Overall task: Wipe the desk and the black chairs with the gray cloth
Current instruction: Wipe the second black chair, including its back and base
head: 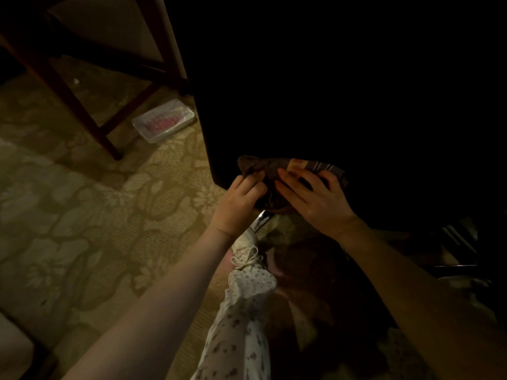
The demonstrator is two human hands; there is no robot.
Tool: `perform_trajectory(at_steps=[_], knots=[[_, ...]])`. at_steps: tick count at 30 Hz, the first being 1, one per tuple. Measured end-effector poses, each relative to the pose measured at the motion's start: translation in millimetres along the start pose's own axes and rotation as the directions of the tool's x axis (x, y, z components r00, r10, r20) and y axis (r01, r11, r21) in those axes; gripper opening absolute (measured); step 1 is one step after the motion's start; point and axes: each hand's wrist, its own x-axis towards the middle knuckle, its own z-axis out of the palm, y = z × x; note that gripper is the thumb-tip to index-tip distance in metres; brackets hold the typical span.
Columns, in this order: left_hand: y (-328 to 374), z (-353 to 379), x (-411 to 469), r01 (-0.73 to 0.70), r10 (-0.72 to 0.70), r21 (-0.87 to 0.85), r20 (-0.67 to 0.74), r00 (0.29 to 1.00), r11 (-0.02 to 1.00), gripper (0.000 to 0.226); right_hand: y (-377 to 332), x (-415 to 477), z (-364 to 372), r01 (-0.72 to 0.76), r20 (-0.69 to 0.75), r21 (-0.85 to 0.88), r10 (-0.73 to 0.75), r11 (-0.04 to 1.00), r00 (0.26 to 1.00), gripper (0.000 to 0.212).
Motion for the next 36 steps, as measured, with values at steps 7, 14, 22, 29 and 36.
perform_trajectory(at_steps=[7,14,22,29,36], knots=[[0.2,20.9,-23.8,-0.022,0.016,0.028,0.209,0.978,0.999,0.030,-13.7,-28.9,12.8,0.011,0.145,0.031,-0.016,0.999,0.989,0.031],[16.8,25.5,-15.6,0.351,-0.293,0.109,0.798,0.527,0.930,0.033,-44.4,-27.8,-8.5,-0.231,0.590,0.215,0.062,0.949,0.805,0.027],[21.2,-22.3,-1.0,0.398,-0.354,0.139,0.762,0.542,0.907,0.046,-37.2,21.4,-52.1,-0.413,0.889,0.145,0.064,0.899,0.453,0.045],[-11.2,-118.2,4.1,0.380,-0.403,0.159,0.531,0.745,0.911,0.042,-49.3,115.1,-73.4,-0.144,0.342,0.114,0.098,0.983,0.935,0.025],[-44.1,-149.2,28.8,0.598,-0.625,0.183,0.242,0.742,0.780,0.043,-35.9,187.6,-53.7,0.025,0.184,0.080,-0.040,0.996,0.982,0.028]])
